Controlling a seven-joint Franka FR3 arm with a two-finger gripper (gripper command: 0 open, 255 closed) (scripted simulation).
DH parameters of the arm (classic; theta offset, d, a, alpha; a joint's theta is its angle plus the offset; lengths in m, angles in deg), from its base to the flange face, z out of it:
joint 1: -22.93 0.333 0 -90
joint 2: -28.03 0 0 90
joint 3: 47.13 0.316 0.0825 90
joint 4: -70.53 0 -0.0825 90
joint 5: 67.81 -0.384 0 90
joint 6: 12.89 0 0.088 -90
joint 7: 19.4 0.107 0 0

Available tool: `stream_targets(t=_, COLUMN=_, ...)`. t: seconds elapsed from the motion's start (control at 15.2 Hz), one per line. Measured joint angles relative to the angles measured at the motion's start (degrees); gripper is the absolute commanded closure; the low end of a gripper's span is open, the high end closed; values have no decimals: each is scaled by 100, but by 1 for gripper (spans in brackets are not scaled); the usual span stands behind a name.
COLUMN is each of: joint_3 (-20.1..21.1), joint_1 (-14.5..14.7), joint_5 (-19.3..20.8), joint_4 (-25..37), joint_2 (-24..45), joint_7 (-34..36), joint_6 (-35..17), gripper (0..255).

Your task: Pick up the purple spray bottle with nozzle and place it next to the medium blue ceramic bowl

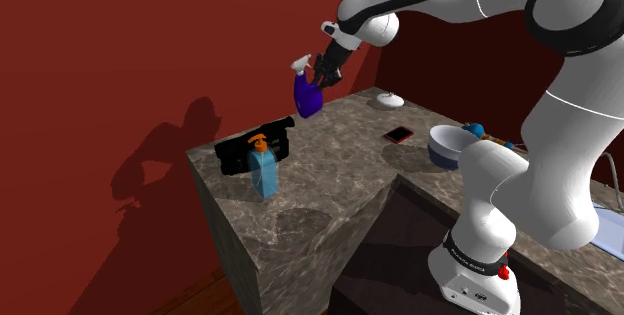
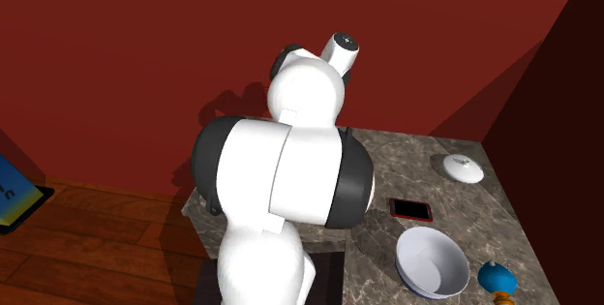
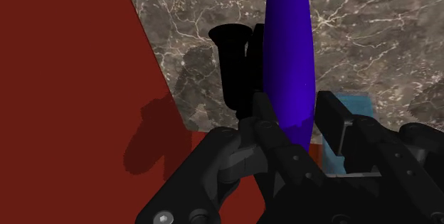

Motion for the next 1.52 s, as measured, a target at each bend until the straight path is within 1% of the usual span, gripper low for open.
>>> stream_targets(t=0.13, joint_3=97, joint_1=-69, joint_5=185, joint_4=78, joint_2=-123, joint_7=152, joint_6=103, gripper=255)
stream_targets(t=0.53, joint_3=288, joint_1=-196, joint_5=505, joint_4=406, joint_2=-316, joint_7=456, joint_6=481, gripper=255)
stream_targets(t=0.73, joint_3=305, joint_1=-190, joint_5=528, joint_4=645, joint_2=-294, joint_7=537, joint_6=701, gripper=255)
stream_targets(t=0.92, joint_3=418, joint_1=-259, joint_5=686, joint_4=794, joint_2=-411, joint_7=683, joint_6=891, gripper=255)
stream_targets(t=1.52, joint_3=469, joint_1=-256, joint_5=756, joint_4=1492, joint_2=-391, joint_7=886, joint_6=1558, gripper=255)
